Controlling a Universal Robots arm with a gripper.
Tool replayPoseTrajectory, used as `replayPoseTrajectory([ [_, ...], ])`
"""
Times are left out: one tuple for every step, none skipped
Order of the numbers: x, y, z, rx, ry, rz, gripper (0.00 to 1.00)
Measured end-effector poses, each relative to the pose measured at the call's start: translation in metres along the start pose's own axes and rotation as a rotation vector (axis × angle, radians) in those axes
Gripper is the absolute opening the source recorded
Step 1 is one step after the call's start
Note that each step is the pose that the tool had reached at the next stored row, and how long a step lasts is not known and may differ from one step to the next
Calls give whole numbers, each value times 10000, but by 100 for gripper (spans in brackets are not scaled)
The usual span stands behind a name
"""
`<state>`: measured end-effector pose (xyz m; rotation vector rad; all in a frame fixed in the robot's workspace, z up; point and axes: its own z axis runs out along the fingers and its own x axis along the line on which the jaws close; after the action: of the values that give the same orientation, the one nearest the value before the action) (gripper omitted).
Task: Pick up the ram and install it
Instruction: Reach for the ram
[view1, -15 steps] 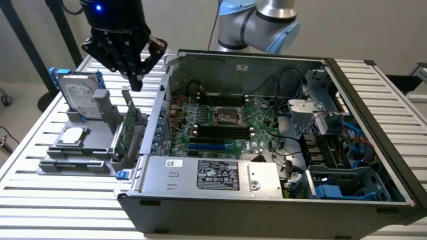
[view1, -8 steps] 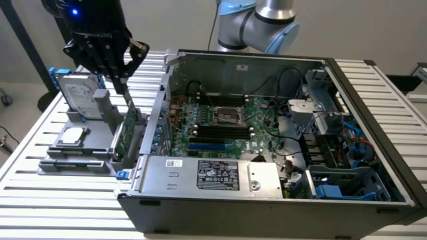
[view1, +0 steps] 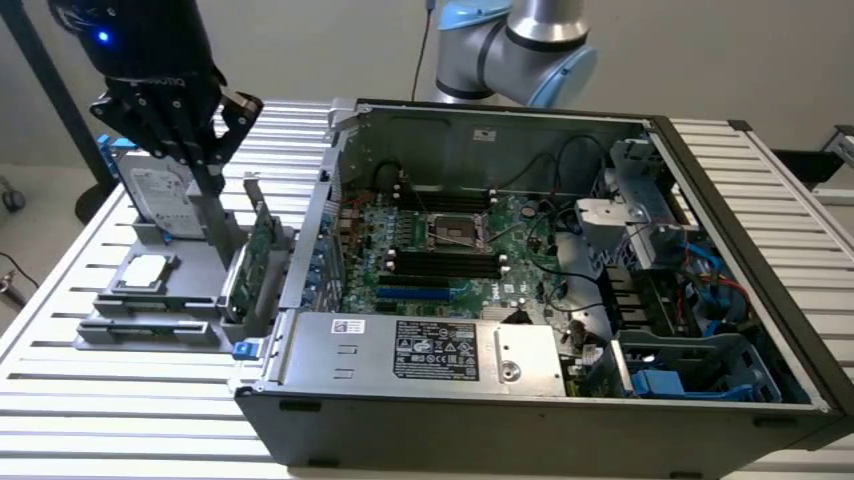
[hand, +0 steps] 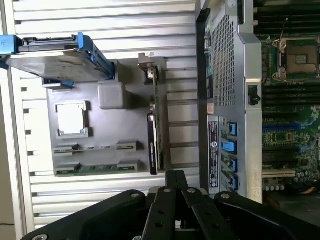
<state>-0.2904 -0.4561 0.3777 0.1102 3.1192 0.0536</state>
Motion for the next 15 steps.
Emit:
replayPoseTrajectory([
  [39,-7,8,2,0,0,11],
  [79,-14,16,4,1,0,11],
  [120,-21,24,7,1,1,11],
  [156,-28,32,8,1,1,11],
  [194,-35,39,11,2,1,11],
  [232,-41,47,14,2,1,11],
  [269,-49,54,16,2,0,11],
  [305,-55,62,18,3,-1,11],
  [342,-62,69,20,3,-1,11],
  [377,-69,76,23,4,0,11],
  [412,-75,83,26,5,1,11],
  [448,-82,89,29,6,1,11],
  [480,-88,96,33,5,0,11],
  [513,-95,102,37,6,1,11],
  [545,-101,108,41,6,0,11],
])
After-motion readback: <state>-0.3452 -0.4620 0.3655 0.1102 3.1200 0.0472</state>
